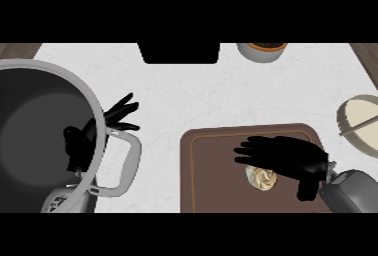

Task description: Pick the cupcake from the tray and place it in the tiered basket

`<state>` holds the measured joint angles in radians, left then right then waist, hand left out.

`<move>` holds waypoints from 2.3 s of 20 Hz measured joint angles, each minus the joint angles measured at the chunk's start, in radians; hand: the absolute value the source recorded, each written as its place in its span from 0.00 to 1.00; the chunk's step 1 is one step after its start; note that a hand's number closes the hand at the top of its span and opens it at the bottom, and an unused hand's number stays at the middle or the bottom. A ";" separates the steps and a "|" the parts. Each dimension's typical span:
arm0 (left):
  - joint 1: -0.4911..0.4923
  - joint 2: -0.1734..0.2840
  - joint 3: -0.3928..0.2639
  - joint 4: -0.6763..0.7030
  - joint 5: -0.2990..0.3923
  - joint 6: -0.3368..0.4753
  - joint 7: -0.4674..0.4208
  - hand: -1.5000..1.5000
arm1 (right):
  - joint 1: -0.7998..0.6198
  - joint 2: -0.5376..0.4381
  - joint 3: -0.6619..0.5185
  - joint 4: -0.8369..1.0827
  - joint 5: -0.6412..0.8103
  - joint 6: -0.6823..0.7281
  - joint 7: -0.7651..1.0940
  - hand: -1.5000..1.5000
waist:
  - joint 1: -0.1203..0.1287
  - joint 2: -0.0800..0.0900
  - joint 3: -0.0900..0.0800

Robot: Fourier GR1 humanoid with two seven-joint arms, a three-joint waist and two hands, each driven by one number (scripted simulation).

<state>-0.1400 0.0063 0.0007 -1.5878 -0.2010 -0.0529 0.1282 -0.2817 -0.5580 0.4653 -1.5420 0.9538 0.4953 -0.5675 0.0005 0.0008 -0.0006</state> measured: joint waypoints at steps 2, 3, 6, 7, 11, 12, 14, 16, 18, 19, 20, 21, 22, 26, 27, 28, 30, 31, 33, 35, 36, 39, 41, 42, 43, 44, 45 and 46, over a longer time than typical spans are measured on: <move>-0.006 0.000 0.000 0.009 0.000 -0.006 -0.002 0.50 | 0.001 0.015 0.000 0.010 0.007 0.001 -0.001 0.00 | 0.000 0.000 0.000; -0.011 0.001 0.000 -0.001 0.001 -0.008 0.001 0.50 | 0.000 0.015 -0.002 0.018 0.008 0.000 -0.006 0.00 | 0.000 0.000 0.000; -0.004 0.001 0.007 -0.015 0.005 -0.028 -0.002 0.50 | 0.021 0.020 -0.002 0.008 0.013 -0.003 -0.011 0.00 | -0.001 -0.001 0.000; 0.012 0.001 0.001 -0.013 0.001 -0.031 -0.011 0.50 | 0.030 0.025 -0.002 0.005 0.014 -0.004 -0.008 0.00 | -0.001 -0.001 0.000; 0.030 0.002 -0.006 -0.026 -0.005 -0.050 -0.016 0.50 | 0.045 0.054 -0.018 0.030 0.006 -0.023 -0.016 1.00 | 0.000 -0.001 0.000; 0.028 0.002 -0.011 -0.022 -0.004 -0.050 -0.017 0.50 | 0.045 0.065 -0.021 0.032 0.004 -0.032 -0.019 1.00 | -0.001 0.000 0.000; 0.021 0.002 -0.008 -0.018 0.002 -0.057 -0.013 0.50 | 0.043 0.088 -0.021 0.050 0.019 -0.072 -0.022 1.00 | 0.000 0.000 0.000; 0.014 0.002 0.009 -0.012 0.004 -0.081 -0.004 0.50 | 0.039 0.100 -0.023 0.063 0.038 -0.130 -0.044 1.00 | 0.001 0.000 0.000; 0.005 0.003 0.006 -0.019 -0.001 -0.092 0.016 0.50 | 0.041 0.108 -0.019 0.073 0.063 -0.197 -0.067 1.00 | 0.001 -0.001 -0.001; -0.002 0.003 0.004 -0.018 -0.001 -0.093 0.024 0.50 | 0.038 0.119 -0.015 0.079 0.074 -0.220 -0.070 1.00 | 0.001 -0.001 -0.001; -0.003 0.003 0.004 -0.018 -0.002 -0.095 0.031 0.50 | 0.032 0.126 -0.017 0.088 0.079 -0.235 -0.076 1.00 | 0.001 -0.001 -0.002; -0.008 0.003 0.016 -0.024 -0.002 -0.102 0.043 0.50 | 0.047 0.118 -0.023 0.082 0.090 -0.256 -0.071 1.00 | -0.001 -0.003 -0.003; -0.005 0.003 0.028 -0.032 -0.003 -0.108 0.052 0.50 | 0.068 0.093 -0.038 0.076 0.100 -0.271 -0.065 1.00 | -0.006 -0.005 -0.003; 0.013 0.002 0.099 -0.068 -0.005 -0.144 0.103 0.50 | 0.172 -0.057 -0.143 0.107 0.148 -0.343 -0.018 1.00 | -0.042 -0.013 -0.003; 0.013 0.001 0.110 -0.080 -0.006 -0.149 0.119 0.50 | 0.199 -0.094 -0.175 0.122 0.158 -0.366 -0.007 1.00 | -0.049 -0.014 -0.003; 0.014 0.001 0.124 -0.092 -0.005 -0.155 0.127 0.50 | 0.229 -0.125 -0.206 0.136 0.165 -0.392 0.003 1.00 | -0.054 -0.015 -0.003; 0.021 0.001 0.131 -0.108 -0.007 -0.157 0.131 0.50 | 0.293 -0.172 -0.266 0.145 0.164 -0.454 0.010 1.00 | -0.062 -0.015 -0.003; 0.024 0.001 0.135 -0.110 -0.007 -0.157 0.130 0.50 | 0.321 -0.190 -0.298 0.152 0.154 -0.485 0.008 1.00 | -0.062 -0.014 -0.003; 0.036 0.001 0.129 -0.123 -0.007 -0.151 0.128 0.50 | 0.376 -0.219 -0.359 0.144 0.127 -0.529 0.005 1.00 | -0.061 -0.013 -0.003; 0.037 0.001 0.125 -0.119 -0.007 -0.143 0.126 0.50 | 0.425 -0.253 -0.427 0.131 0.093 -0.561 -0.002 1.00 | -0.064 -0.012 -0.002; 0.042 0.001 0.122 -0.123 -0.005 -0.141 0.124 0.50 | 0.447 -0.263 -0.462 0.130 0.072 -0.580 -0.010 1.00 | -0.062 -0.011 -0.002; 0.043 0.001 0.123 -0.123 -0.006 -0.138 0.125 0.50 | 0.501 -0.302 -0.571 0.103 -0.015 -0.599 -0.042 1.00 | -0.060 -0.010 -0.002; 0.045 0.000 0.124 -0.119 -0.007 -0.133 0.123 0.50 | 0.525 -0.333 -0.647 0.069 -0.086 -0.577 -0.059 1.00 | -0.063 -0.011 -0.003; 0.044 0.000 0.125 -0.123 -0.007 -0.131 0.124 0.50 | 0.538 -0.346 -0.685 0.054 -0.125 -0.564 -0.069 1.00 | -0.064 -0.011 -0.003; 0.050 0.000 0.124 -0.128 -0.006 -0.131 0.125 0.50 | 0.550 -0.355 -0.722 0.031 -0.162 -0.549 -0.074 1.00 | -0.064 -0.012 -0.004; 0.053 0.000 0.126 -0.133 -0.005 -0.131 0.126 0.50 | 0.565 -0.367 -0.766 0.024 -0.202 -0.541 -0.094 1.00 | -0.066 -0.013 -0.004; 0.048 0.000 0.120 -0.126 -0.008 -0.124 0.126 0.50 | 0.567 -0.383 -0.803 0.005 -0.241 -0.515 -0.099 1.00 | -0.068 -0.013 -0.004; 0.051 0.000 0.120 -0.132 -0.010 -0.122 0.127 0.50 | 0.568 -0.404 -0.844 -0.004 -0.281 -0.485 -0.102 1.00 | -0.065 -0.013 -0.004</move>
<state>-0.0889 0.0062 0.1204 -1.7198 -0.2110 -0.1754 0.2556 0.2858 -0.9615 -0.3791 -1.5456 0.6731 0.0103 -0.6695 -0.0647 -0.0121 -0.0047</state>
